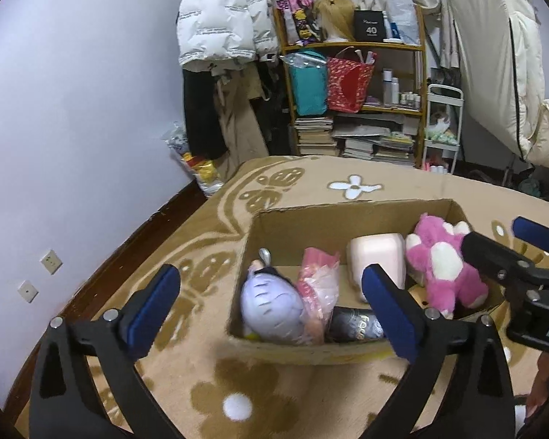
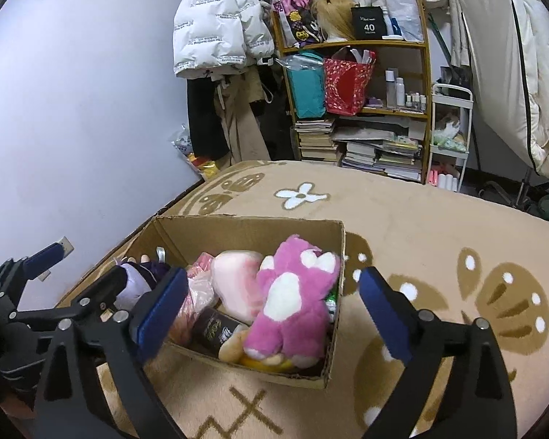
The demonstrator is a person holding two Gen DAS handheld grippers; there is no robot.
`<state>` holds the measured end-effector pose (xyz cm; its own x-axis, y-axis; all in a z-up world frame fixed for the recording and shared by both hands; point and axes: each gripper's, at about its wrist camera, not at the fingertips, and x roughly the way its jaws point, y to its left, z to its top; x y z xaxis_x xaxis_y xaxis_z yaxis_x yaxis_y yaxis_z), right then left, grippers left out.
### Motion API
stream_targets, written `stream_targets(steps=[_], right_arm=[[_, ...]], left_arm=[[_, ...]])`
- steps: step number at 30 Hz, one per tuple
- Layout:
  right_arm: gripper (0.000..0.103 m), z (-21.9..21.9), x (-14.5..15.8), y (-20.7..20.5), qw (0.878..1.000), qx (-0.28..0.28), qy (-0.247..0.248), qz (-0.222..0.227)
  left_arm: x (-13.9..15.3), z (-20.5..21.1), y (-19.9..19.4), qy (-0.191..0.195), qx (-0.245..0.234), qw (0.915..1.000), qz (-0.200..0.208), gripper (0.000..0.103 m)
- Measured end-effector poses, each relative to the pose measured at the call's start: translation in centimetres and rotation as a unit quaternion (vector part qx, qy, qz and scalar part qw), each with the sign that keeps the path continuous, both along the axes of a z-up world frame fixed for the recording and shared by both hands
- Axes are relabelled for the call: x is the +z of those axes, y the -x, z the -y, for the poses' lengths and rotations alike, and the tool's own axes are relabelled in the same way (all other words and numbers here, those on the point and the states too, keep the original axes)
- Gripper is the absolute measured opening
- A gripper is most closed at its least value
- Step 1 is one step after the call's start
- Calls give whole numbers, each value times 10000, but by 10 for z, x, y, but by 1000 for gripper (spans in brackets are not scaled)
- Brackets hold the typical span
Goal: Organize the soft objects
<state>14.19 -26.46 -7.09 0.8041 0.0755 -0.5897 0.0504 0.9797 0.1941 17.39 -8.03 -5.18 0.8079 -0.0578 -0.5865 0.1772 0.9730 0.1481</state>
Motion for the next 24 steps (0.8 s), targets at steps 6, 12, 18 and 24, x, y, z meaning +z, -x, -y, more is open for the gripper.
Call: stream_targets(steps=[6,12,18,24], right_arm=[[103,0,16,17,9999,-45,43,82],[103,-3,43,42,9994,-29,131,310],[103,-9,67,72,9982,-62,258,530],[103,-17,83,103,9963,-40,450,736]], left_arm=[[11,-18,14,82,190,9998,-72,100],[36,-35,39,166,286,9994,36,100],[60,-49,73,93,273,9993,233,103],[76,-62,100,2,294,9988,392,103]])
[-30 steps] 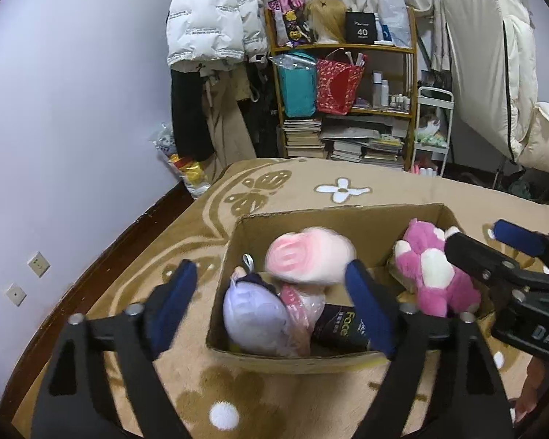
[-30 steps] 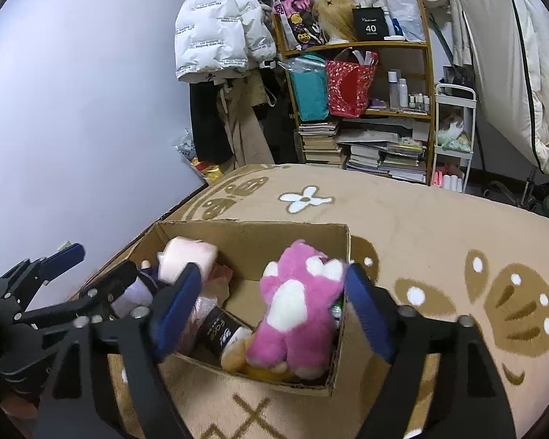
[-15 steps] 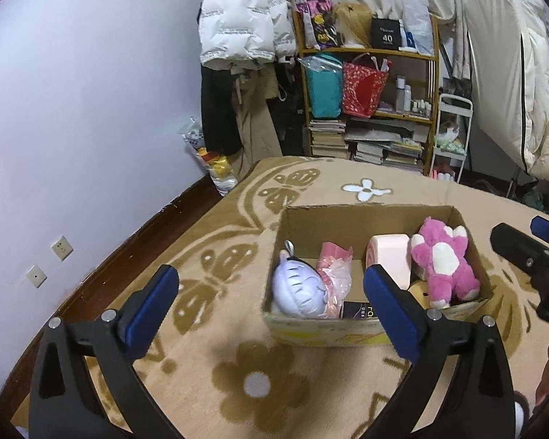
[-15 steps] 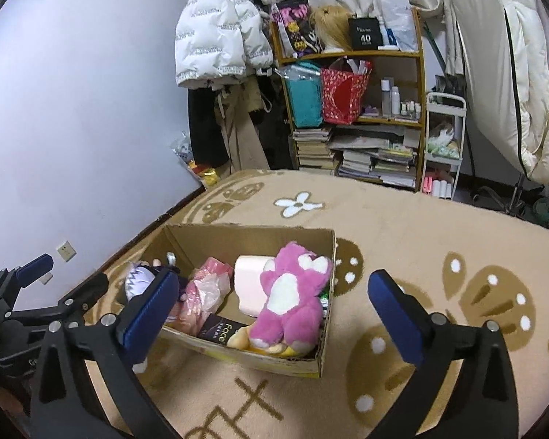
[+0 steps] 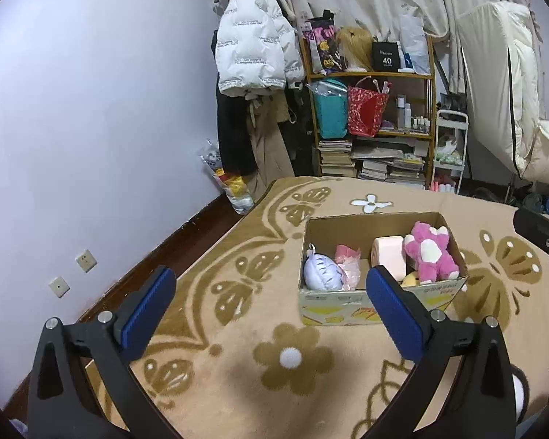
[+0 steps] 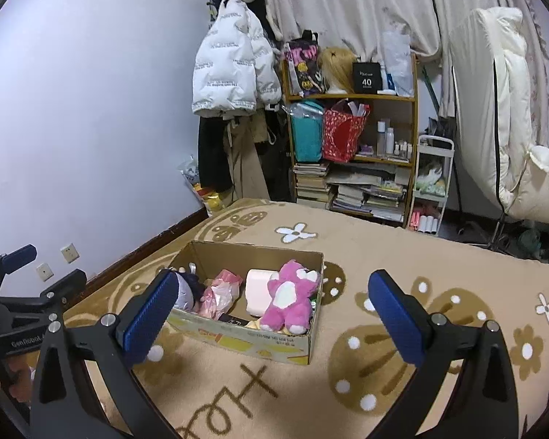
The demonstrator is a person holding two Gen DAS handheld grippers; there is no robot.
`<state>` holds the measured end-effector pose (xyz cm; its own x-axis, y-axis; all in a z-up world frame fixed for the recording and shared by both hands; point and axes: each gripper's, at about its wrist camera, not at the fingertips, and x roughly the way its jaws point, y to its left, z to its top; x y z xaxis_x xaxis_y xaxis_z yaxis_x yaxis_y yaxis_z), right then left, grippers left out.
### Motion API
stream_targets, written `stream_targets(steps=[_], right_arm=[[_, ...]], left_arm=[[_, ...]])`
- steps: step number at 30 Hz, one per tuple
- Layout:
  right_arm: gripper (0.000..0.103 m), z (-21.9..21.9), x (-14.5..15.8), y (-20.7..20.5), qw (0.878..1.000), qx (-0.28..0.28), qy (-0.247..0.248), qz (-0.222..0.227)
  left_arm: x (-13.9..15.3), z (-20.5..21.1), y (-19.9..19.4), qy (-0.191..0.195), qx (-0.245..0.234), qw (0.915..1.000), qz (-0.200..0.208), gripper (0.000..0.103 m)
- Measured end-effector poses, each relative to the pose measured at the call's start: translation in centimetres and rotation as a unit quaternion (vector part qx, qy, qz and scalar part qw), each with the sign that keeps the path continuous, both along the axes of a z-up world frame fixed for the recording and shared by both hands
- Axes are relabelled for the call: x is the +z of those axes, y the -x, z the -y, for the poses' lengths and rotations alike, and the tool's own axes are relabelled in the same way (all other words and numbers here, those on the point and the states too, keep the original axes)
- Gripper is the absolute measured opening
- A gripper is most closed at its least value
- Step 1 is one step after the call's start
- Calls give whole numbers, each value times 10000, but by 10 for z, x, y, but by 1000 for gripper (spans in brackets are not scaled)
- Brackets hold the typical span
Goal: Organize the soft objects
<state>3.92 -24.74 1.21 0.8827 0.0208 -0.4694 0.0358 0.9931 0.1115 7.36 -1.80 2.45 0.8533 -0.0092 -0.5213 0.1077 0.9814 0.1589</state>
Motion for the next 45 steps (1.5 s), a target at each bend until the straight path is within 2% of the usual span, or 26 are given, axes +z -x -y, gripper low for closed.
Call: stream_targets(steps=[7,14,23,35,45], right_arm=[[103,-2,2,24,9999,57,27,97],[103,-3,-3,32,9998,12,38,185],[103,6,-30,43,9997,-67,-28,228],[103,24,-71,33,9999,-128,-97,-43],[103,24,-83,28,9998,-84,-36,-184]], left_arm=[[10,-15,26,143,81,9997,175,103],[4,-18,40,105,-37,9994,329,103],[-19,-14,44,85,-166,9997,154,103],[-35,-15,40,101,-122,9998,97,103],[-42,-16,32,-38,-67,10000,-50,103]])
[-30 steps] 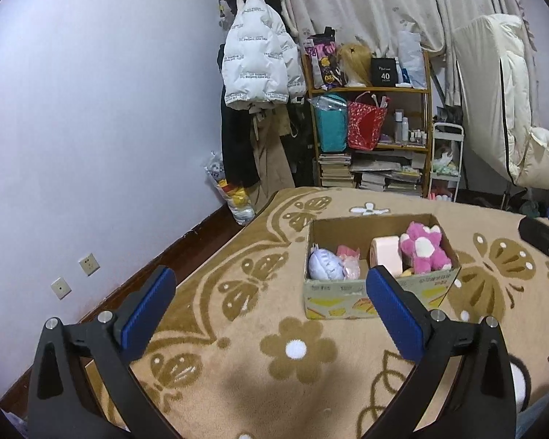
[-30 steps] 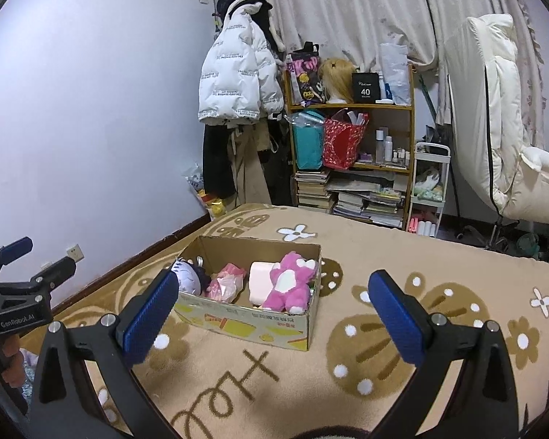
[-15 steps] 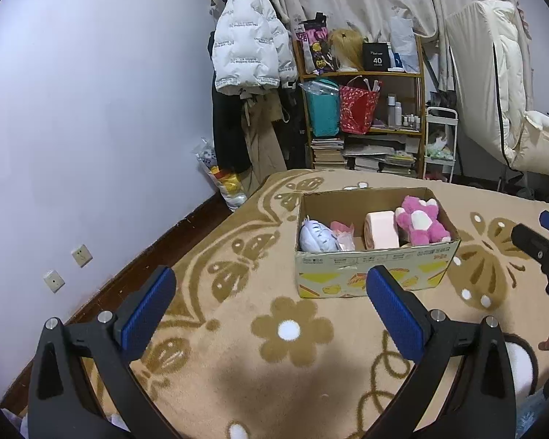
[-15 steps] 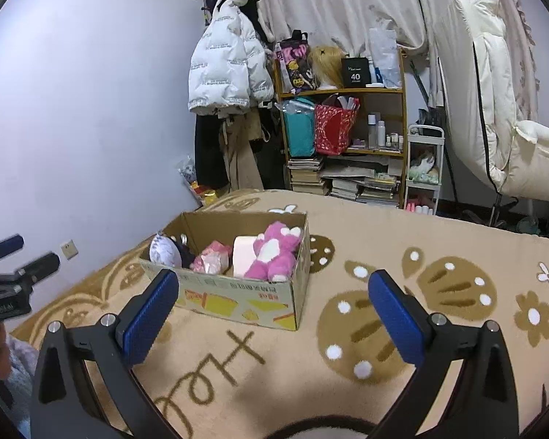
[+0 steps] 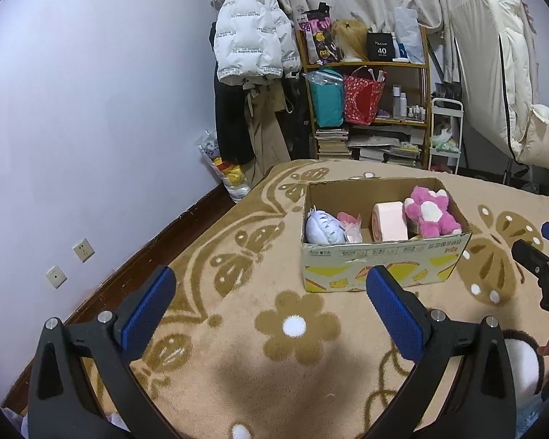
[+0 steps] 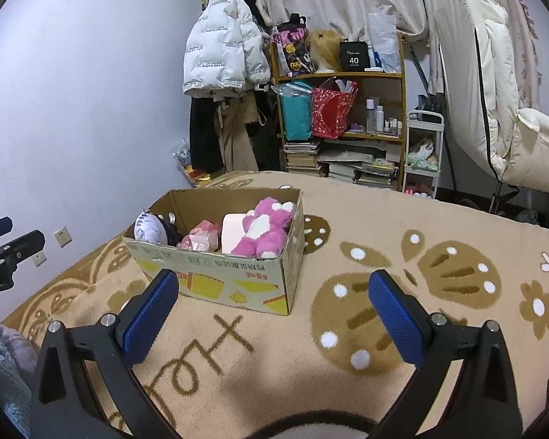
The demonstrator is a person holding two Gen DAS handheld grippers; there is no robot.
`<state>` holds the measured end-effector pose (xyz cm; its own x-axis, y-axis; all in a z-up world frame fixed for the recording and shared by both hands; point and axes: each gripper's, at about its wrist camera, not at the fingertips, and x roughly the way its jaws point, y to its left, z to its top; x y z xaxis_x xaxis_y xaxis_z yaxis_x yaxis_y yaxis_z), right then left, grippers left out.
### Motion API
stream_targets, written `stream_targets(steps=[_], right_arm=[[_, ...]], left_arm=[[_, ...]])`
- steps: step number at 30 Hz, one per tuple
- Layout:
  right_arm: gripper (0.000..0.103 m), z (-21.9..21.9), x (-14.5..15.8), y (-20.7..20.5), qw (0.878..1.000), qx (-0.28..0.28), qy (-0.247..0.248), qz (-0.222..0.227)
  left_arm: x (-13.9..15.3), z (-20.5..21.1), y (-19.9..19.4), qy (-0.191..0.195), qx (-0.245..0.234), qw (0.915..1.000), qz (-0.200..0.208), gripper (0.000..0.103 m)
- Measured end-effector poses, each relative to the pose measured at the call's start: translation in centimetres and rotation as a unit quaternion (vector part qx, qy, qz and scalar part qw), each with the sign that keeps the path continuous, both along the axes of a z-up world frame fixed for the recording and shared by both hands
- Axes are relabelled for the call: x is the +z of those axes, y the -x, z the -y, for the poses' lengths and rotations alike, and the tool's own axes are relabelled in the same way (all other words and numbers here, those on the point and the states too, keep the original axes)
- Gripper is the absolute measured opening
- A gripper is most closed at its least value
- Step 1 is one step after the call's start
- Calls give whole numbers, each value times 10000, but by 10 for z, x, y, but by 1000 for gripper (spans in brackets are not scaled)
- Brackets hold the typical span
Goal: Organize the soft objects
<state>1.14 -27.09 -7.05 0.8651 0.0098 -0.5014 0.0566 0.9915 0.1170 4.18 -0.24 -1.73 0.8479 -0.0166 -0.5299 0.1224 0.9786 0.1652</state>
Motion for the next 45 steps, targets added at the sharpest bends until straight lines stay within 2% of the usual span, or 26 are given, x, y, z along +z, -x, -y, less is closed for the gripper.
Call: stream_targets(steps=[22,45], right_arm=[[103,2,-5,2,9999,-100,-15,0],[103,10,1,4,9997,-252,-18,55]], left_arm=[[-10,15,-1,-415,-185,9989,-132,103],[-12,12,-3,-293,-212,9991,-234,103]])
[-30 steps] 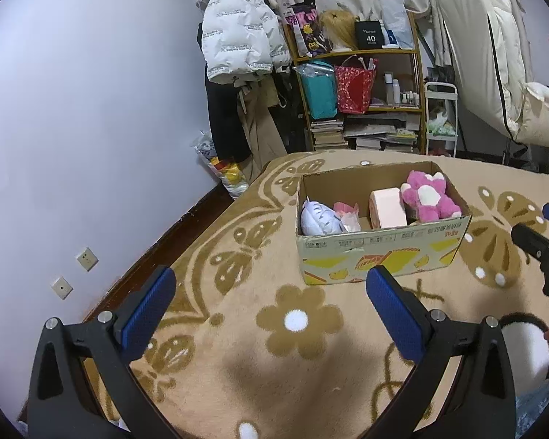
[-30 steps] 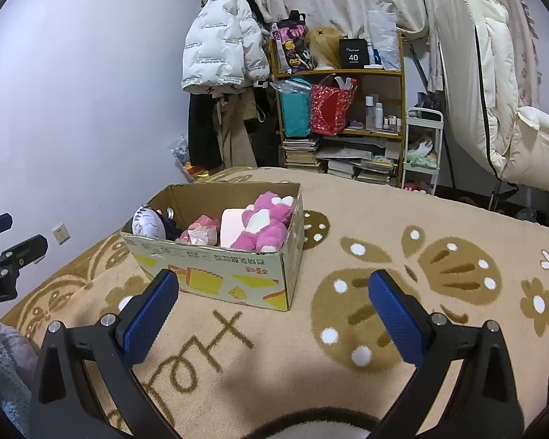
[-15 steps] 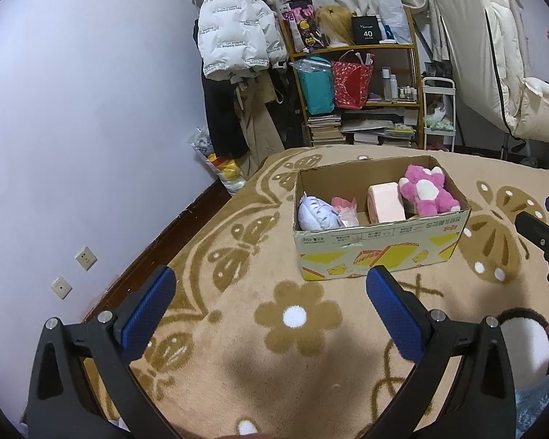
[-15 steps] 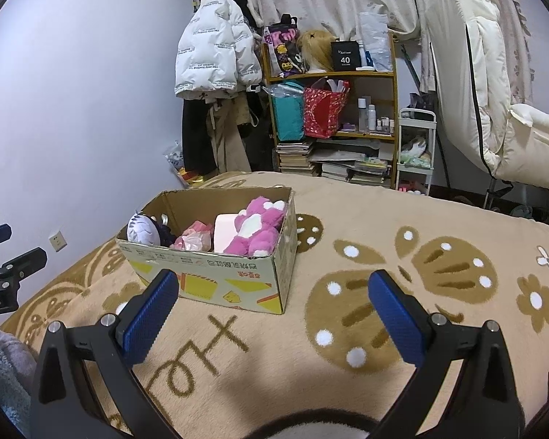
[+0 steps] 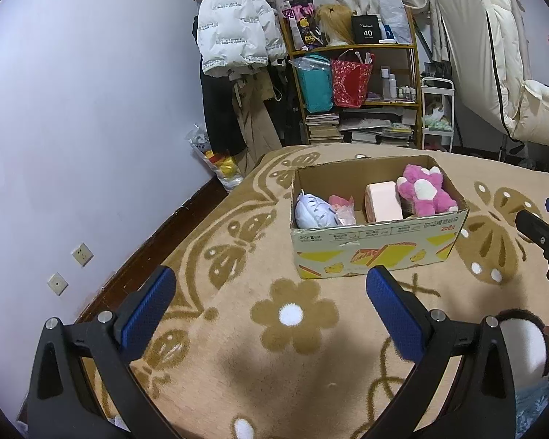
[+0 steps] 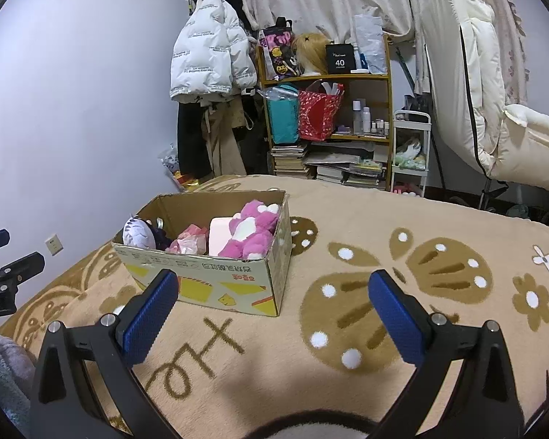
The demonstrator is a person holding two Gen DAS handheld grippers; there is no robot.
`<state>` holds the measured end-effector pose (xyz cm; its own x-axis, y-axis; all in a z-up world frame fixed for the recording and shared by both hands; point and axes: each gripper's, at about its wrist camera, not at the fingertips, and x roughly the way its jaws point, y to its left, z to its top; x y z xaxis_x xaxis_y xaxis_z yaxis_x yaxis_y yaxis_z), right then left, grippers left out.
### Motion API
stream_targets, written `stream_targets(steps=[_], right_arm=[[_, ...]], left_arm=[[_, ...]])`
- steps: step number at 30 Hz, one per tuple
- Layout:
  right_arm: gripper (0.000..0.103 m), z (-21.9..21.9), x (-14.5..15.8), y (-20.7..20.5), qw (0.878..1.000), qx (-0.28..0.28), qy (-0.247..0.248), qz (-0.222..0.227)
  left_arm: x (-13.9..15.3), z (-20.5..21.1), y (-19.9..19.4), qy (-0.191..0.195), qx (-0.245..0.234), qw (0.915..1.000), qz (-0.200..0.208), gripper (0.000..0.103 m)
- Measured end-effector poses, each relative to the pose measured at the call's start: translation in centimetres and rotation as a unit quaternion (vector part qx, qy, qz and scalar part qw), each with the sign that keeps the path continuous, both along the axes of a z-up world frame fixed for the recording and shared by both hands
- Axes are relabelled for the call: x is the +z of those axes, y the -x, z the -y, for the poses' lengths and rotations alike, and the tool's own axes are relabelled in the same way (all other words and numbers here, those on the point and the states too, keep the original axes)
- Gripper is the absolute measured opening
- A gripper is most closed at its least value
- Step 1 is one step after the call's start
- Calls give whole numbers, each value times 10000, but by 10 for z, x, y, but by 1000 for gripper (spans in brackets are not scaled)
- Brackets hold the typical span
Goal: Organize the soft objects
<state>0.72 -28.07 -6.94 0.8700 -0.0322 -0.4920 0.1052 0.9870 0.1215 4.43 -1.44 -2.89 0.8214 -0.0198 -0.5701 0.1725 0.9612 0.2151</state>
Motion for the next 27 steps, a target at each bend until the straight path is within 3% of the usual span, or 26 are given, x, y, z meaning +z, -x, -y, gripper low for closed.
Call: stream_targets(steps=[27], right_arm=[[103,4,0,2,9999,-116,-9,32]], left_arm=[[-4,11,1,-14,-61,9999,-83,103]])
